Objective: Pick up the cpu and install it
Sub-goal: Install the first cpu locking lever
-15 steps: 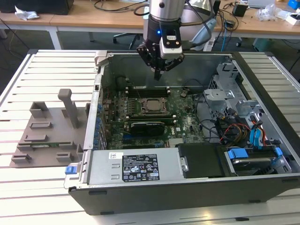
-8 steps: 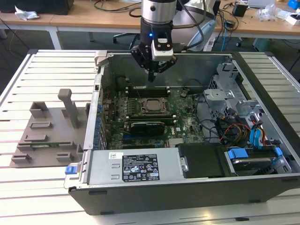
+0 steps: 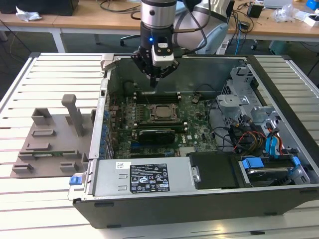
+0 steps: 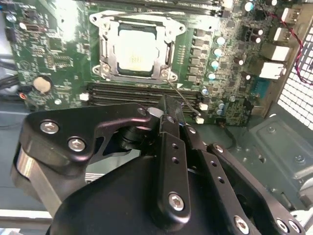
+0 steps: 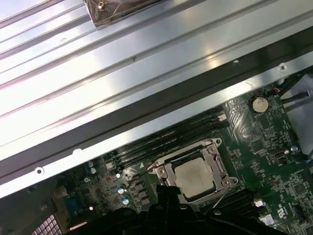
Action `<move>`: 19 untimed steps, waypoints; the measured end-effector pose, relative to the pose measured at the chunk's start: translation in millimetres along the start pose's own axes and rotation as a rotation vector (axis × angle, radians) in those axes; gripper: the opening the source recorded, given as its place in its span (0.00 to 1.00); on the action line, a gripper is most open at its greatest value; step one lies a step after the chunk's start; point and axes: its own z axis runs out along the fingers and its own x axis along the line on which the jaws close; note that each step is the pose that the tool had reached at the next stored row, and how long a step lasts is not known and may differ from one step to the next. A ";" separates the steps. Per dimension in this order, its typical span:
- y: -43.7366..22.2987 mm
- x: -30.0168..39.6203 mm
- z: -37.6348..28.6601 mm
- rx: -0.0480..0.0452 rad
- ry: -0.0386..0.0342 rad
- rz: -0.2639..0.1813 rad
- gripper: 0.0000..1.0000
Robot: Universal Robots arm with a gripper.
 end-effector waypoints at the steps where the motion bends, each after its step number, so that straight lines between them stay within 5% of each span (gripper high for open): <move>1: 0.1 2.9 1.1 -0.0001 -0.0001 -0.001 0.11; 13: -2.9 39.7 12.9 -0.0001 -0.0002 -0.007 0.11; 19: -3.8 41.9 19.6 0.0001 -0.0002 -0.009 0.11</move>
